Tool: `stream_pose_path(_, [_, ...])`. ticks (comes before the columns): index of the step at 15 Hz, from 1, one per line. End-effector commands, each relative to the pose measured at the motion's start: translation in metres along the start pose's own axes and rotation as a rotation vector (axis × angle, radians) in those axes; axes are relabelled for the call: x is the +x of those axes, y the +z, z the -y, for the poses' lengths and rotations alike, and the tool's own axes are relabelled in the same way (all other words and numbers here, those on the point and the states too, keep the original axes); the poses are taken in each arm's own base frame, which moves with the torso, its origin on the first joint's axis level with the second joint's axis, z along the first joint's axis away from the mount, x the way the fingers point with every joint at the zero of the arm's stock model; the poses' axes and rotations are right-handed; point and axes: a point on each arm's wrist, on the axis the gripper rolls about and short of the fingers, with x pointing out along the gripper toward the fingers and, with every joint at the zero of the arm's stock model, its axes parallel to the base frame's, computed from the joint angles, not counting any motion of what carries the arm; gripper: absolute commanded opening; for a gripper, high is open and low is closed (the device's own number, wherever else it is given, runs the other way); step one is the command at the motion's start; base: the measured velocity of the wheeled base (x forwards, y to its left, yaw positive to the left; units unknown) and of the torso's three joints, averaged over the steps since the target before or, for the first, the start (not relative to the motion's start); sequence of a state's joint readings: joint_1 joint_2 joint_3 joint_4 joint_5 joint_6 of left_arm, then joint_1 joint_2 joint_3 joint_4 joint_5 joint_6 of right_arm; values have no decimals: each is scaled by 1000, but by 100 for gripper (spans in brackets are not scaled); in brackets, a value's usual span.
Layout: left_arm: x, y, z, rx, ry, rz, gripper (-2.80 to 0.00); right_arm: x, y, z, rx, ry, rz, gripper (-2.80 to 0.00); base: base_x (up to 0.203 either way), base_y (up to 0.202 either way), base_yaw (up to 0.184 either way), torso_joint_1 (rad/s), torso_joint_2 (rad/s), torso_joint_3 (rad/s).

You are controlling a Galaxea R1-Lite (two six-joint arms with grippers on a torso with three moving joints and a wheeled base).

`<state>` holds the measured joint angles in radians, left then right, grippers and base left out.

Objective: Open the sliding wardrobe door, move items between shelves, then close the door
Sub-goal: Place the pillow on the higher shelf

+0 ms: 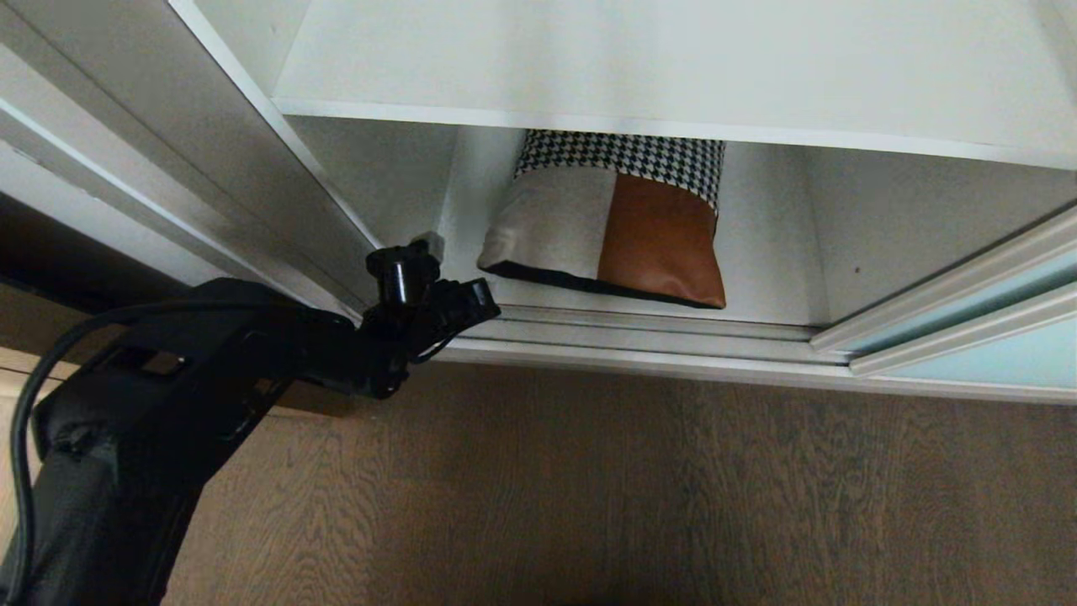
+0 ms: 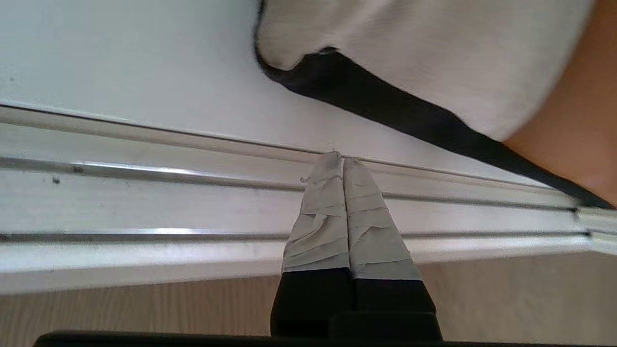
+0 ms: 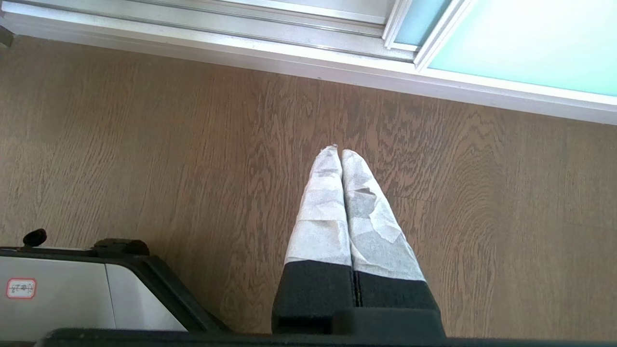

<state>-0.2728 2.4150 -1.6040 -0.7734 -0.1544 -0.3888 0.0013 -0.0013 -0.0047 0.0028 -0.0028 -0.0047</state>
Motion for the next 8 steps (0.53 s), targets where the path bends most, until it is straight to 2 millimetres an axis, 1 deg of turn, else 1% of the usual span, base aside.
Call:
stream_pose_path(1, [8, -14, -8, -7, 17, -23, -280, 0, 0, 0, -1, 0, 0, -280, 0, 0, 0, 0, 0, 0])
stream_pose_path(2, [3, -10, -6, -5, 36, -15, -280, 0, 0, 0, -1, 0, 0, -280, 0, 0, 0, 0, 0, 0])
stream_pose_path(5, [-21, 27, 13, 68, 88, 59, -280, 0, 0, 0, -1, 0, 0, -280, 0, 0, 0, 0, 0, 0])
stream_pose_path(7, [-49, 55, 34, 150, 105, 101, -280, 0, 0, 0, 0, 0, 1, -280, 0, 0, 0, 0, 0, 0])
stream_pose_path(8, [-69, 69, 45, 186, 124, 124, -280, 0, 0, 0, -1, 0, 1, -280, 0, 0, 0, 0, 0, 0])
